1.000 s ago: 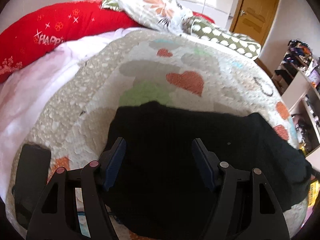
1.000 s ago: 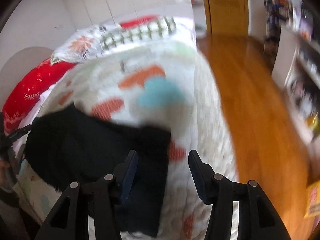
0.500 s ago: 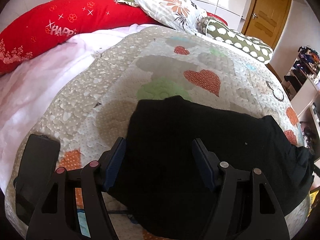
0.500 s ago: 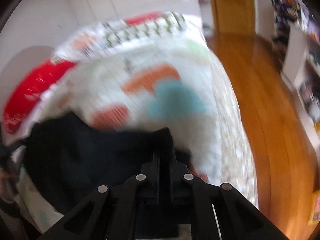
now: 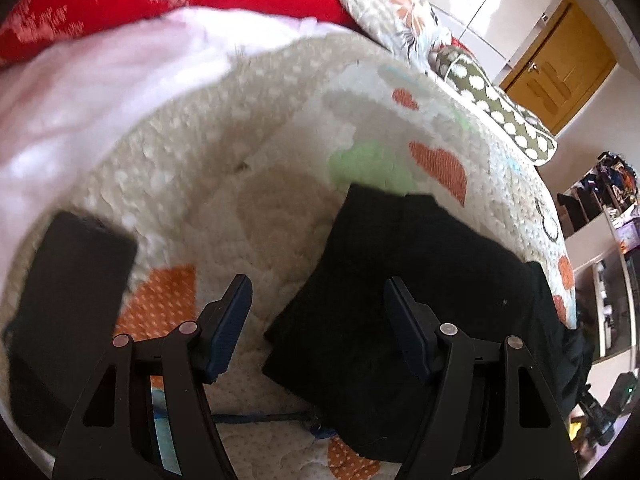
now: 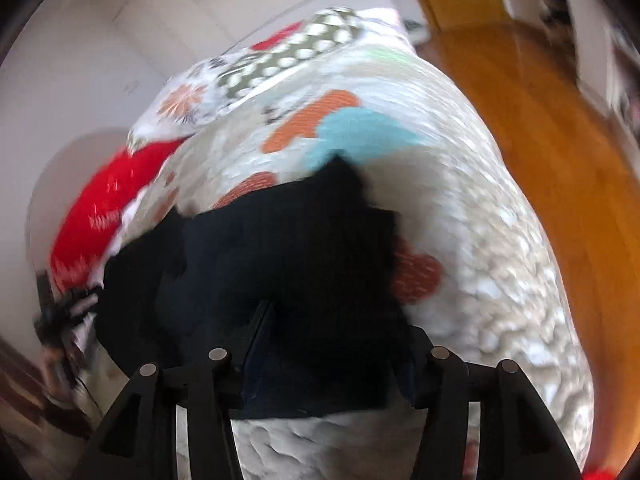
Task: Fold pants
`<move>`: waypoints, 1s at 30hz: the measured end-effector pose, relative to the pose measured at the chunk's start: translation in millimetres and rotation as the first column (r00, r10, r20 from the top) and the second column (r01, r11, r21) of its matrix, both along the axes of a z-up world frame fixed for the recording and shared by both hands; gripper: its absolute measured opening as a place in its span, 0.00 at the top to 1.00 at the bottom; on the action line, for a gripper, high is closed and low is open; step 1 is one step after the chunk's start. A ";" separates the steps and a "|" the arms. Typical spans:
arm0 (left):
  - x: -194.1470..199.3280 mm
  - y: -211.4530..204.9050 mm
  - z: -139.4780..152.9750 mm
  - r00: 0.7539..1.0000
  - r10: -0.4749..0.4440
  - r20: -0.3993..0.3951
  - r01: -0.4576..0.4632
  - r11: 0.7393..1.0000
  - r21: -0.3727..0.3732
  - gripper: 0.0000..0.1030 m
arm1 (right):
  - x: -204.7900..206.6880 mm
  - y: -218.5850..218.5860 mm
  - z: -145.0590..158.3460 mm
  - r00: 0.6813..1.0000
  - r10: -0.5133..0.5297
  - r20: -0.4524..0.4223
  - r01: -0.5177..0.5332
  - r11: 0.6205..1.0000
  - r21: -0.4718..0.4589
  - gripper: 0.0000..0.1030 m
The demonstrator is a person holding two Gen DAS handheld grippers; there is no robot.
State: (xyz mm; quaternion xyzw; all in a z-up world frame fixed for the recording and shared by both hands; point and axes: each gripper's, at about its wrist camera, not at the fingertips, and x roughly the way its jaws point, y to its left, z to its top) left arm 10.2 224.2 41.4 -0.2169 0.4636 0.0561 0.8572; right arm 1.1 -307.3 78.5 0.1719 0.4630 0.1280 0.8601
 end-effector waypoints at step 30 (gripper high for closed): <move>-29.9 -67.8 42.5 0.981 -0.133 0.142 0.096 0.965 0.243 0.33 | -57.4 17.6 93.4 0.979 -0.104 0.177 0.125 0.986 -0.112 0.68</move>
